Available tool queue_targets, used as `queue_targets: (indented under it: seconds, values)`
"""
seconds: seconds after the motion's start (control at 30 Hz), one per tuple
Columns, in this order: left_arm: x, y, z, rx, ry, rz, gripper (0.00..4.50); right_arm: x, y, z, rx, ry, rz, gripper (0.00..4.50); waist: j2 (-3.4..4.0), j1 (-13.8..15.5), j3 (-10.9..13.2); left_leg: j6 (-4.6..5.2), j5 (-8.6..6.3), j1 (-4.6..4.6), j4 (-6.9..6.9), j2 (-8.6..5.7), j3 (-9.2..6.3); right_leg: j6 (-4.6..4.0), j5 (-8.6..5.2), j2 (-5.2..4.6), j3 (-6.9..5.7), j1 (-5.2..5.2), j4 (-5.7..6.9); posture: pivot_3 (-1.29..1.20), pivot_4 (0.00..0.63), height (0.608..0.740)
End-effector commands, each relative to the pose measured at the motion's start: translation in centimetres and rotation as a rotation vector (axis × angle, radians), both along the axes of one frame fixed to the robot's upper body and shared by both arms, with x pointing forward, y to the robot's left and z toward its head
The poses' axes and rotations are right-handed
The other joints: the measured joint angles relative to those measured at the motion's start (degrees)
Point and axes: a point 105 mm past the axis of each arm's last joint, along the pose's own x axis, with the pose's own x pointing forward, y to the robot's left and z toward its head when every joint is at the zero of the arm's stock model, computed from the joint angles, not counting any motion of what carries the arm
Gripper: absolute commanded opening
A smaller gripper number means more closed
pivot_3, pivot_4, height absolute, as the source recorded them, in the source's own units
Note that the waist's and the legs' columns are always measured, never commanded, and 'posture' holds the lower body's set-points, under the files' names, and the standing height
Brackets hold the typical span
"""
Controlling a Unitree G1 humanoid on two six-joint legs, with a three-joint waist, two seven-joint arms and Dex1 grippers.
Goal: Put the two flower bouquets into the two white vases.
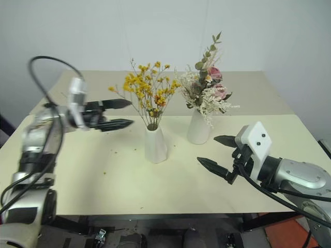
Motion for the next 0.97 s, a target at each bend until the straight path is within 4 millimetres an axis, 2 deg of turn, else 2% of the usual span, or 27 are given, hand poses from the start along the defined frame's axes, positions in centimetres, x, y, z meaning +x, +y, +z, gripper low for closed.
queue_targets:
  seconds: [0.03,0.2,0.37,0.5,0.7,0.97]
  values:
    - [-1.3,3.1,0.6,0.051,-0.025,0.108,4.49,-0.3,-1.6,1.4,-0.022,-0.055,-0.039,4.50,0.00,0.1,0.0,0.00,0.00,0.03,0.00,-0.01,0.00,0.00,0.00,-0.01,0.00,0.04,0.00,0.00,0.150,0.740]
    - [-3.2,5.3,0.7,0.074,-0.035,0.183,4.49,-0.6,-3.8,1.8,-0.052,-0.034,-0.069,4.50,-0.01,0.6,0.0,0.00,0.00,0.07,0.00,0.01,0.00,0.00,-0.01,-0.02,-0.02,0.09,-0.01,0.00,0.150,0.740]
    - [-5.2,5.6,0.4,0.088,-0.053,0.210,4.49,-1.5,-5.7,1.4,-0.103,0.035,-0.073,4.50,-0.01,0.8,0.0,0.00,0.00,0.02,0.00,0.02,0.03,-0.01,-0.02,-0.04,-0.02,0.05,-0.05,0.00,0.150,0.740]
    - [-6.1,5.3,-0.1,0.102,-0.054,0.214,4.49,-1.7,-6.1,1.5,-0.128,0.049,-0.065,4.50,-0.01,0.8,0.0,0.00,0.00,0.08,0.00,0.04,0.04,-0.02,-0.03,-0.02,-0.02,0.09,-0.02,0.00,0.150,0.740]
    - [-5.4,4.9,-0.9,0.091,-0.054,0.248,4.49,-1.4,-6.5,2.0,-0.134,0.038,-0.073,4.50,-0.01,0.8,0.0,-0.01,0.00,0.17,0.00,0.04,0.07,-0.04,-0.04,-0.01,0.00,0.13,0.00,0.00,0.150,0.740]
    - [-5.1,5.2,-0.2,0.076,-0.065,0.273,4.49,-1.5,-6.9,2.1,-0.133,0.042,-0.064,4.50,-0.01,0.8,0.0,-0.01,0.00,0.11,0.00,0.04,0.07,-0.04,-0.04,-0.01,-0.01,0.10,-0.01,0.00,0.150,0.740]
